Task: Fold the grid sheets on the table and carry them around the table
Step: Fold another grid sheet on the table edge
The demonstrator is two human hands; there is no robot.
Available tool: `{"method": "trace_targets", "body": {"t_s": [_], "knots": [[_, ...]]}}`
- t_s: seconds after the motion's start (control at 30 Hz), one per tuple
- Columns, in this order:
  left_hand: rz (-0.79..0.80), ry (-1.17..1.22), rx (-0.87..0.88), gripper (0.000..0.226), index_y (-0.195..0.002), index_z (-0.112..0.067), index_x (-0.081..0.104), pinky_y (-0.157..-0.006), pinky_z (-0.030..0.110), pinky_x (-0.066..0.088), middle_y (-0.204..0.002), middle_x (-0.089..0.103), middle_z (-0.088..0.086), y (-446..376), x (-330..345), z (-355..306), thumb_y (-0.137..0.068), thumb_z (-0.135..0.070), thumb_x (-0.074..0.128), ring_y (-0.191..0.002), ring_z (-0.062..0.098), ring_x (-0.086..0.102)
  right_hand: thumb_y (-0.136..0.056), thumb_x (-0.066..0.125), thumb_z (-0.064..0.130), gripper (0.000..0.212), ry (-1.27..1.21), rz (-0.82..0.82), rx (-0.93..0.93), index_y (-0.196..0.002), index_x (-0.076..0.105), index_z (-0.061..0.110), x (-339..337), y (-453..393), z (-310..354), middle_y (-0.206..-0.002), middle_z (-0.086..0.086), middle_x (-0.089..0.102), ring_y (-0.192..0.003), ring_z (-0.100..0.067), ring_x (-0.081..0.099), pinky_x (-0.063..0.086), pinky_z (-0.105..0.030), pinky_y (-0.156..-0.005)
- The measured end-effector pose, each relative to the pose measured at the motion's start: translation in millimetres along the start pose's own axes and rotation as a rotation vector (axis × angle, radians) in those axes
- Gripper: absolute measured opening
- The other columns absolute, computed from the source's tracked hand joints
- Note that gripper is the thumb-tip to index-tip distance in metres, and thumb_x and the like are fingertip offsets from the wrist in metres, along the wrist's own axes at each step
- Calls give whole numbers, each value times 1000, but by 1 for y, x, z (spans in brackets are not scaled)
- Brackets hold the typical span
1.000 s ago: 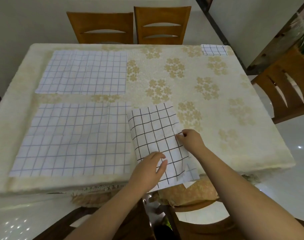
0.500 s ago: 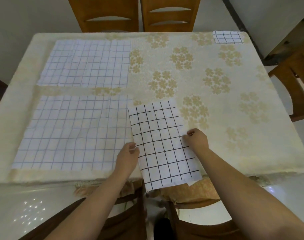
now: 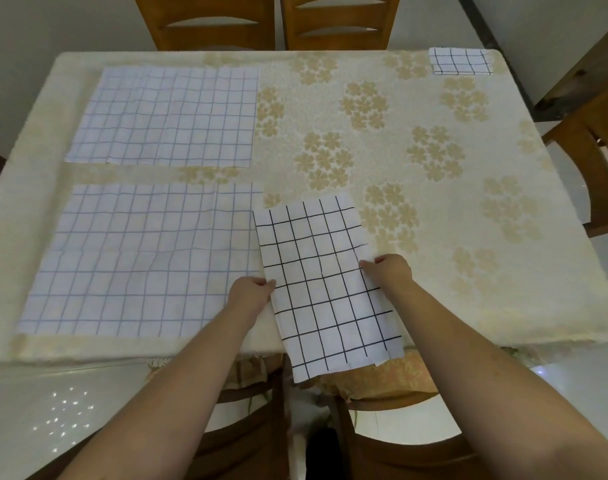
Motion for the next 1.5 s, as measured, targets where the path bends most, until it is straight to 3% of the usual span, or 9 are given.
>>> {"method": "trace_targets", "body": {"t_s": [0.1,0.2,0.3,0.47,0.67,0.87,1.13,1.33,1.5], "knots": [[32,20,-26,46,-129,-6,57,-93,38,49,-121,64,18,2,1,2,-91,-30,66,-111,34,60,-91,62,41,45,-54,-18,-47,-121,64,6,-4,1,1,-115,-11,67,-106,-28,62,46,-32,-87],[72,115,-3,27,-111,-8,65,-75,28,47,-103,66,12,4,0,3,-93,-29,64,-82,18,58,-93,60,42,31,-201,-7,-90,-80,60,14,-8,0,-3,-80,-6,58,-70,-19,53,43,-28,-65],[120,247,18,20,-106,-7,67,-71,20,49,-98,69,9,8,-6,1,-95,-23,61,-77,14,61,-89,66,41,39,-402,58,-86,-64,53,15,-14,4,-13,-65,2,52,-60,-15,47,41,-26,-59],[142,301,45,36,-126,-3,58,-72,19,54,-110,70,11,13,-12,-2,-95,-21,61,-93,16,68,-83,76,34,24,-567,151,-37,-90,68,13,-7,8,-27,-88,-10,68,-77,-24,61,53,-38,-77],[96,386,73,43,-136,-15,47,-76,26,53,-114,65,12,22,-20,-10,-95,-19,61,-91,20,66,-89,70,21,39,-814,226,-73,-125,57,17,-13,29,-16,-107,-10,70,-90,-20,70,53,-23,-67],[63,219,303,37,-125,-21,59,-78,25,54,-105,61,0,40,-42,-40,-89,-14,68,-93,13,62,-95,62,20,21,-722,156,-289,-115,65,25,-36,43,8,-112,-10,70,-103,-20,67,54,-35,-91],[-215,-332,640,18,-104,-22,70,-79,22,49,-89,67,-5,56,-75,-97,-86,-25,72,-84,8,62,-90,67,12,13,-740,27,-470,-99,71,21,-74,60,43,-78,-1,63,-73,0,62,46,-15,-80],[-355,-371,913,11,-97,-21,74,-80,36,53,-98,63,-5,72,-87,-138,-89,-26,68,-86,13,60,-87,71,19,26,-387,-163,-683,-112,69,26,-104,69,62,-86,10,61,-77,-4,55,41,-9,-72],[-432,-291,1083,13,-99,-22,76,-73,30,50,-84,51,-3,91,-89,-150,-87,-21,71,-79,14,51,-85,73,25,13,-80,-468,-825,-98,75,25,-113,80,61,-94,9,59,-95,-18,53,36,-29,-84]]}}
Point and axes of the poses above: each hand's wrist, its own y-axis away from the middle knuckle, its own x-axis out of the palm, z = x × y, the point moved 5 cm from there along -y, towards the middle knuckle
